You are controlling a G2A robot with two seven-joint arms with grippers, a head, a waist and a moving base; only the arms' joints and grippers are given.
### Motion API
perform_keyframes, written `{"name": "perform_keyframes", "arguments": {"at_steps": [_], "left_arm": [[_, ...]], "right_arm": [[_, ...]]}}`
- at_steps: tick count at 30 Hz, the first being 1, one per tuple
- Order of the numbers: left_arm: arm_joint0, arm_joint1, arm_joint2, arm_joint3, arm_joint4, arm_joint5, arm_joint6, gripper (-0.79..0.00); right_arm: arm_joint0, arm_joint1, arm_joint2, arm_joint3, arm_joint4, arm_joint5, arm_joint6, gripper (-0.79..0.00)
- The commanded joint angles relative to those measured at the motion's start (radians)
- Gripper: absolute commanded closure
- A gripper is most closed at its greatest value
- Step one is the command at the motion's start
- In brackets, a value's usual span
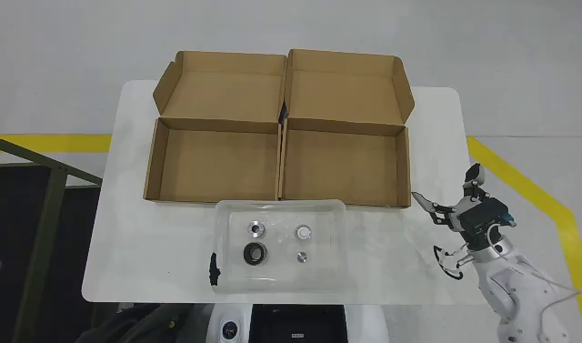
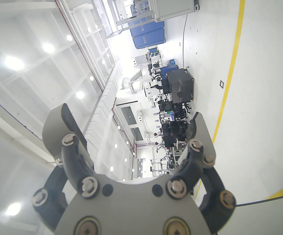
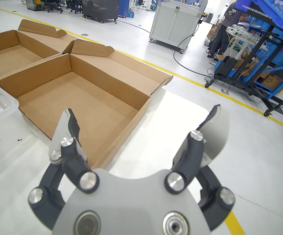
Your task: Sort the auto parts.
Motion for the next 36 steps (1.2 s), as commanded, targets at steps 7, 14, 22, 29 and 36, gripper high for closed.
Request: {"name": "perform_keyframes", "arguments": {"at_steps": [7,14,22,29,36], "left_arm": [[0.0,0.0,0.0,0.0,0.0,0.0,0.0,-0.785],[0.0,0.0,0.0,0.0,0.0,0.0,0.0,-0.785],[0.0,0.0,0.0,0.0,0.0,0.0,0.0,-0.785],[0.0,0.0,0.0,0.0,0.0,0.0,0.0,-0.785],[0.0,0.0,0.0,0.0,0.0,0.0,0.0,-0.785]], "right_arm": [[0.0,0.0,0.0,0.0,0.0,0.0,0.0,-0.784],[0.0,0.0,-0.001,0.0,0.001,0.002,0.002,-0.785],[0.036,0.005,-0.042,-0.023,-0.011,-0.042,0.085,-0.785],[0.083,0.012,-0.106,-0.066,0.003,-0.147,0.174,-0.785],[0.126,0.018,-0.186,-0.108,0.02,-0.254,0.271,-0.785]]}}
